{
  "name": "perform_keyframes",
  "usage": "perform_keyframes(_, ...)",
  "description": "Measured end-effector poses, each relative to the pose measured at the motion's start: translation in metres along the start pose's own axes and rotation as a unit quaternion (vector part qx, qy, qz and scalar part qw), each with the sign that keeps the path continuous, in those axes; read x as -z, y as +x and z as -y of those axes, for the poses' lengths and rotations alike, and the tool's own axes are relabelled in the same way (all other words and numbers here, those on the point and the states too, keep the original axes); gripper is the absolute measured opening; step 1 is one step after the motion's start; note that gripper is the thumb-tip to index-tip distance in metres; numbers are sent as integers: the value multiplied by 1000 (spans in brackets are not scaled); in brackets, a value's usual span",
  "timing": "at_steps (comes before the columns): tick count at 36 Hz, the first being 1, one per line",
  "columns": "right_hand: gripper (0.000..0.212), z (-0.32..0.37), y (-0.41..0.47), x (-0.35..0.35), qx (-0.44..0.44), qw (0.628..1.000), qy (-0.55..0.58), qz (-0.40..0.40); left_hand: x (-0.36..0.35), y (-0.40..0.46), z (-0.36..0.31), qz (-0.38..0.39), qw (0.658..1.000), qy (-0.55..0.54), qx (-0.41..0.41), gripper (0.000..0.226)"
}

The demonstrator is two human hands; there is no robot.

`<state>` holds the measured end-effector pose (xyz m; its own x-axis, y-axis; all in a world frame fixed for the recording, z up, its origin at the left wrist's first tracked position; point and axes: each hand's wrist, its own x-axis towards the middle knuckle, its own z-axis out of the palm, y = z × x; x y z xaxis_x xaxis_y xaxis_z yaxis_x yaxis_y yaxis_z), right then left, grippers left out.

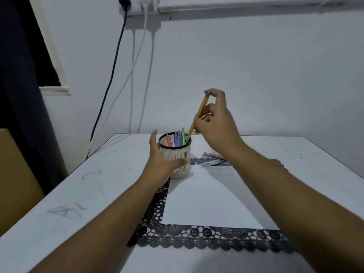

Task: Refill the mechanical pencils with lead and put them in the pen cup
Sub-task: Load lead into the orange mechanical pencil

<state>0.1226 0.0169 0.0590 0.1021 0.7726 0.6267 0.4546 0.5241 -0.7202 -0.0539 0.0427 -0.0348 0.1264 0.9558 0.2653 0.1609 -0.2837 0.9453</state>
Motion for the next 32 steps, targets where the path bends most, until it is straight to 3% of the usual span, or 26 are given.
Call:
perform_keyframes(4, 82, -1, 0, -16, 30, 996, -74, 39, -9, 0, 16, -26, 1000, -2, -14, 120)
perform_keyframes(8, 58, -9, 1, -24, 32, 981, -168, 90, -9, 4, 22, -36, 999, -18, -21, 96)
perform_keyframes(16, 35, -24, 3, -41, 3, 946, -306, 107, -7, 6, 29, -34, 999, -21, -29, 99)
perform_keyframes(21, 39, -26, -1, -39, 21, 959, -260, 110, -6, 5, 32, -24, 999, -15, -43, 95)
perform_keyframes(25, 36, -26, -10, -15, 45, 984, -169, 46, -5, 3, 31, -9, 999, -4, -43, 105)
perform_keyframes(28, 25, -33, -26, 8, 27, 986, -163, 29, -1, 3, 26, -1, 999, 15, -32, 135)
perform_keyframes(30, 19, -43, -38, 23, -7, 980, -190, 50, 2, 4, 22, -37, 997, 56, -36, 148)
perform_keyframes(32, 13, -56, -50, 36, -50, 969, -227, 82, 3, 0, 12, -106, 983, 125, -82, 137)
